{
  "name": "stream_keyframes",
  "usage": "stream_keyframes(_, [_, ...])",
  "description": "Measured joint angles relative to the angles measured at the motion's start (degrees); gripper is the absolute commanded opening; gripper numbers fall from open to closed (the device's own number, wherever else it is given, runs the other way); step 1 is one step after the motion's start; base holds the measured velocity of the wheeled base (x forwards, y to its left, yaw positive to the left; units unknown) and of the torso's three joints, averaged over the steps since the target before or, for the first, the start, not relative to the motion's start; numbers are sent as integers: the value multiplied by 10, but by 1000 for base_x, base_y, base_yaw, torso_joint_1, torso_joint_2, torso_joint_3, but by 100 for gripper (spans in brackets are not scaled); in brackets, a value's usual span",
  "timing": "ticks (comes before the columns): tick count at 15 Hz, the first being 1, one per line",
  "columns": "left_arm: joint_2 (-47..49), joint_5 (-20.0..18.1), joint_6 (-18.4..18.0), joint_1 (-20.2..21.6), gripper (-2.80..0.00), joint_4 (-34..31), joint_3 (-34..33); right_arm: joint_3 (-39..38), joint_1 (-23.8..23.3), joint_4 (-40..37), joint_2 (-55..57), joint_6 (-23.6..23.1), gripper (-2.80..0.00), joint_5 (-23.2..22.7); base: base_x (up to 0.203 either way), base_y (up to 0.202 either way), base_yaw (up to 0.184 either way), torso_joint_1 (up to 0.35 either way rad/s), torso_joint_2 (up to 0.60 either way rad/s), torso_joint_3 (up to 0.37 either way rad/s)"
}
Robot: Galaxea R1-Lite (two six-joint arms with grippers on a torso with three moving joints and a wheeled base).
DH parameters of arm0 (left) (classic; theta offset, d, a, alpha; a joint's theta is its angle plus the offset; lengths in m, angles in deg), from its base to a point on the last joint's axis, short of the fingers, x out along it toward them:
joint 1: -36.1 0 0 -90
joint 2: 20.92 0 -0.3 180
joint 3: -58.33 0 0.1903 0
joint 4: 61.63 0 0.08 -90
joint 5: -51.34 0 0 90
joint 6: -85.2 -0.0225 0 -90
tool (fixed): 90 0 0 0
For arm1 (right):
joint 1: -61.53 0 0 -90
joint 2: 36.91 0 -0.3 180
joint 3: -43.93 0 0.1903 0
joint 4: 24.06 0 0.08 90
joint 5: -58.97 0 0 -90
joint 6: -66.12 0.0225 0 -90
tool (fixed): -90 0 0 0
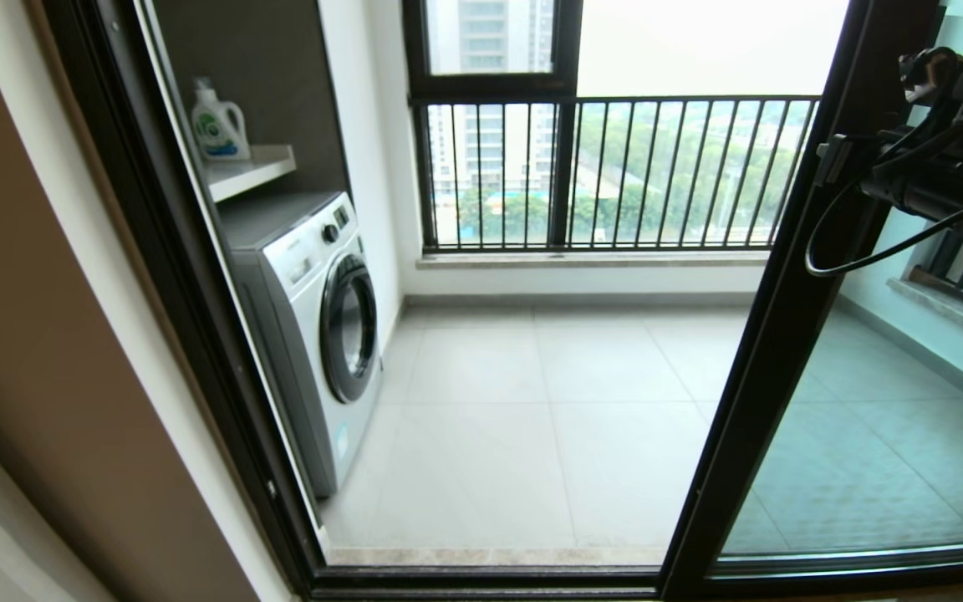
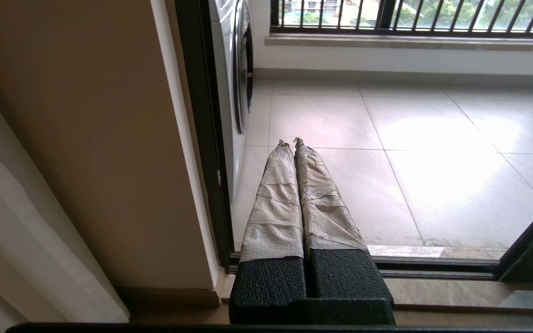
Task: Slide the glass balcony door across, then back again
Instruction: Open the slid door
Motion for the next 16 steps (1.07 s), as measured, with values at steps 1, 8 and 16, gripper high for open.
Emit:
stream_keyframes(1, [0, 0, 0, 0, -280, 0, 0, 4, 6, 0, 1, 0, -280, -1, 0, 0, 0, 0, 0, 0])
stream_keyframes(8, [0, 0, 0, 0, -280, 0, 0, 102, 5, -3, 81, 0, -280, 9, 0, 0, 0, 0, 0, 0])
stream_keyframes(16, [0, 0, 0, 0, -280, 0, 0, 119, -47, -2, 116, -1, -280, -1, 0, 0, 0, 0, 0, 0])
